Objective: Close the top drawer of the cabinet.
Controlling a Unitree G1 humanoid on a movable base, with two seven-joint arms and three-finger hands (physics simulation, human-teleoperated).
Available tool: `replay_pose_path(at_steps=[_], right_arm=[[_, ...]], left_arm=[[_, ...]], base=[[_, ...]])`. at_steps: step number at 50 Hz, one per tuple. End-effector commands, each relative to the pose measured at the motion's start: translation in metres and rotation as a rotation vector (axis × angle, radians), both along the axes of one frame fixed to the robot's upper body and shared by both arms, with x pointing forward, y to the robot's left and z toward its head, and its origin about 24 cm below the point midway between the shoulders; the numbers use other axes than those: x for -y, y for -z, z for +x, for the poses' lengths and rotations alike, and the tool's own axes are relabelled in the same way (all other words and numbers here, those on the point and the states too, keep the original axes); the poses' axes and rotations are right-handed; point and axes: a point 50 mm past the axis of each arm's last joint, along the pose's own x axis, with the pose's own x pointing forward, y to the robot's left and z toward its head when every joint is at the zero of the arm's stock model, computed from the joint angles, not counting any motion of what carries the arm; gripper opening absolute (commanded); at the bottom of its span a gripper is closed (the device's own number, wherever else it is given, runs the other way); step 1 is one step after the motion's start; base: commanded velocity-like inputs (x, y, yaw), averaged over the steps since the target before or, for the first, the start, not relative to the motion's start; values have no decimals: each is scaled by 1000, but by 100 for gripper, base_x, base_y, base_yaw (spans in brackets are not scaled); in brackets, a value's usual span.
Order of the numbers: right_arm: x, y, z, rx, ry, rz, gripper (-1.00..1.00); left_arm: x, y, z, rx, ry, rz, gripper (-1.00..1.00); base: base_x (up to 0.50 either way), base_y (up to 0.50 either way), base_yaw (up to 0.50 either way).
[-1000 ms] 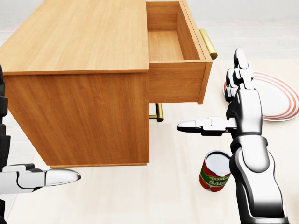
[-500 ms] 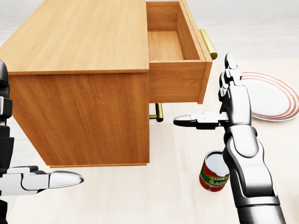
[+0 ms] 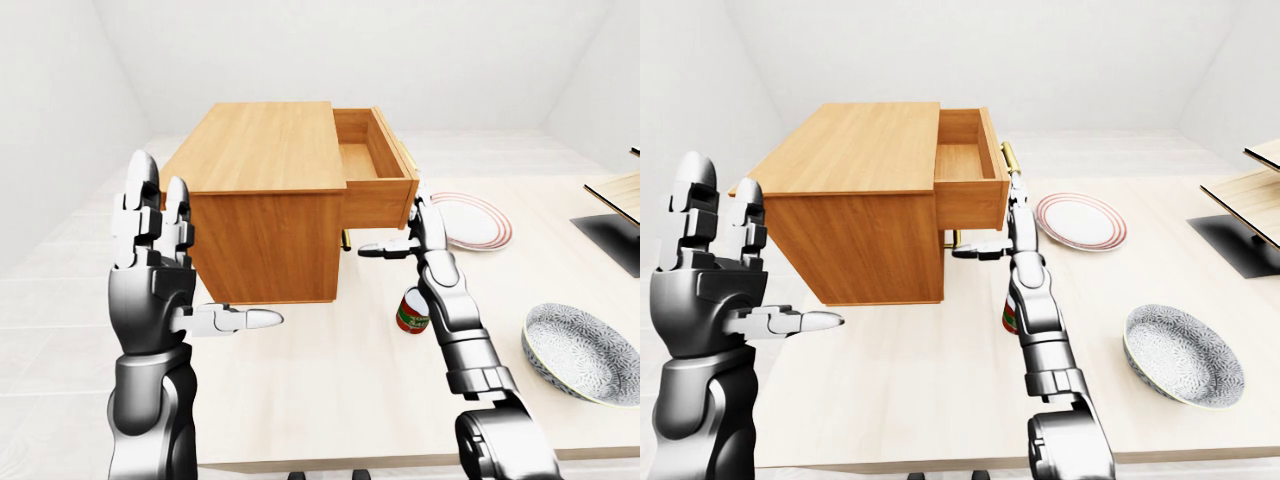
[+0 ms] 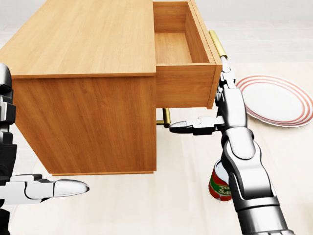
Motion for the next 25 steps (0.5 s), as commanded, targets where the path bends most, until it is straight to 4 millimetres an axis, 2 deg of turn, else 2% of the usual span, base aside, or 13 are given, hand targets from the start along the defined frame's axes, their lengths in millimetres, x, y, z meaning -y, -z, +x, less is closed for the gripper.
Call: replay_pose_path(at_steps=[1,25], right_arm=[[-10,5,2,-16,-25,-12,100],[-34,1,1,-7,-99,-20,100]], left_arm=[[0,1,1,-4,1,2,100],[1,3,3,-15,5,11,100]], base=[[0,0,0],[0,0,0]])
